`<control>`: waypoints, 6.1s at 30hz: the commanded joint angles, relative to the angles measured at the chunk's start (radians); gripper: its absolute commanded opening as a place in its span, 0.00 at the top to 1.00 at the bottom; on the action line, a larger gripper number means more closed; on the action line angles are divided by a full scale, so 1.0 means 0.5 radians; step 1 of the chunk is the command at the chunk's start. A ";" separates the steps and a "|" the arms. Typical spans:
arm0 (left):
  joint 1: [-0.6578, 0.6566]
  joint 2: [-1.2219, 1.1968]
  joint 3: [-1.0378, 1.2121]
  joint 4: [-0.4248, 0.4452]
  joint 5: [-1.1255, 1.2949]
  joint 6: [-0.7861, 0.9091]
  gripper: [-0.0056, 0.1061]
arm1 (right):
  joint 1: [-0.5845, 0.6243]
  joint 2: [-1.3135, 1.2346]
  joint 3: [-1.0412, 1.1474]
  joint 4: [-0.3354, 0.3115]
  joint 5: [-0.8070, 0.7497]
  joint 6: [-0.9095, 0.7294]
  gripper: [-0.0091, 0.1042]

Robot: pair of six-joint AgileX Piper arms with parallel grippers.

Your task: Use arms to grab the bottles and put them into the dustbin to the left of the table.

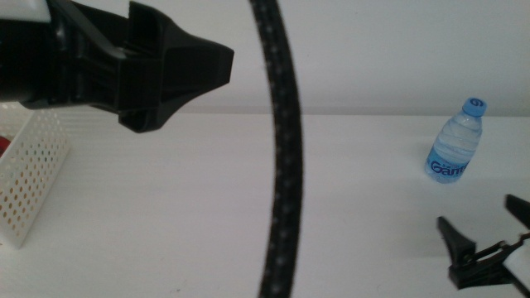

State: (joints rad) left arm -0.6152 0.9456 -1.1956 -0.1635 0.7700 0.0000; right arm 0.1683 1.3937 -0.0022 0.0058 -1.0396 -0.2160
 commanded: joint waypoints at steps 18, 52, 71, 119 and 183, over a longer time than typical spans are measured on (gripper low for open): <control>-0.018 -0.009 0.006 0.020 -0.038 0.000 0.11 | -0.219 0.343 -0.295 0.498 -0.090 -0.100 0.14; -0.018 -0.009 0.006 0.020 -0.038 0.000 0.11 | -0.219 1.052 -1.101 0.465 0.228 -0.094 0.14; -0.018 -0.009 0.006 0.020 -0.038 0.000 0.11 | -0.219 1.274 -1.398 0.361 0.254 -0.090 0.14; -0.018 -0.009 0.006 0.020 -0.038 0.000 0.11 | 0.956 1.662 -2.930 -0.509 1.501 0.542 0.94; -0.018 -0.009 0.006 0.020 -0.038 0.000 0.11 | 1.061 -1.028 -2.092 -0.012 4.002 0.389 0.11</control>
State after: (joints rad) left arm -0.6152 0.9456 -1.1956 -0.1514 0.7693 0.0000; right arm 0.6977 0.8922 -1.0442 -0.0087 0.9470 0.0284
